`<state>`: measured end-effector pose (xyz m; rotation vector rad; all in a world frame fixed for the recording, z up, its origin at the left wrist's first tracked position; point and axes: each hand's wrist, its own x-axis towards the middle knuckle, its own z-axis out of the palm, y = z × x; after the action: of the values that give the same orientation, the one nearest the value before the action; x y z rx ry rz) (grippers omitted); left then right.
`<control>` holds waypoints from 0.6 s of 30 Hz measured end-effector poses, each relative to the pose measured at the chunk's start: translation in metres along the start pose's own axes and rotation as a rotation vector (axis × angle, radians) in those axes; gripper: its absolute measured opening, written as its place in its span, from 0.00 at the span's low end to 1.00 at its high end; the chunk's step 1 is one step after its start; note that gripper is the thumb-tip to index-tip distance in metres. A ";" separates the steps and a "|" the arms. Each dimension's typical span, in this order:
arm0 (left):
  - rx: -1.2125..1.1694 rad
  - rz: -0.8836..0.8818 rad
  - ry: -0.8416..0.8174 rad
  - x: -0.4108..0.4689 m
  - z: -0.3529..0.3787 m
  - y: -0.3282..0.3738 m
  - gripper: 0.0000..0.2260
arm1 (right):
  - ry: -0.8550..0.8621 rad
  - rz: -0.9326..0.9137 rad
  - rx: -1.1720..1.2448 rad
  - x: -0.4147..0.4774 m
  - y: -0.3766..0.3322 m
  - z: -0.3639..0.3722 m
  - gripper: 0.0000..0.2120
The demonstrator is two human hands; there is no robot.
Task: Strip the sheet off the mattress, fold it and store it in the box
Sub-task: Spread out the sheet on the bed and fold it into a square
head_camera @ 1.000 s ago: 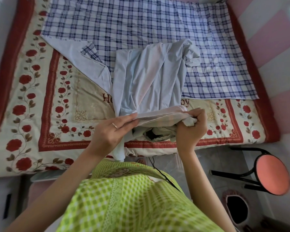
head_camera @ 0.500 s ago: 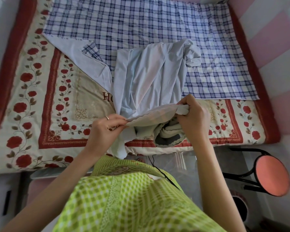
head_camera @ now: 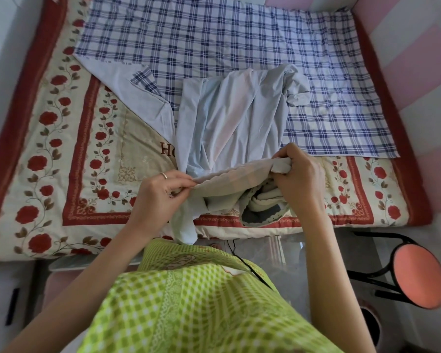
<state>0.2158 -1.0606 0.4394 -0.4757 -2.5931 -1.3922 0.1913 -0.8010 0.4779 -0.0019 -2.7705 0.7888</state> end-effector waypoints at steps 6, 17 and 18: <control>0.054 0.007 0.054 0.002 -0.001 0.006 0.08 | 0.197 -0.036 0.018 -0.004 -0.002 0.004 0.08; 0.015 -0.089 -0.146 0.013 0.034 -0.032 0.11 | 0.218 0.066 0.330 -0.010 -0.031 0.007 0.09; -0.006 -0.110 -0.166 0.013 0.035 -0.035 0.11 | 0.228 0.077 0.332 -0.008 -0.030 0.006 0.09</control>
<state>0.1913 -1.0471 0.3963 -0.4750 -2.7867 -1.4530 0.2001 -0.8303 0.4867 -0.1278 -2.4113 1.1799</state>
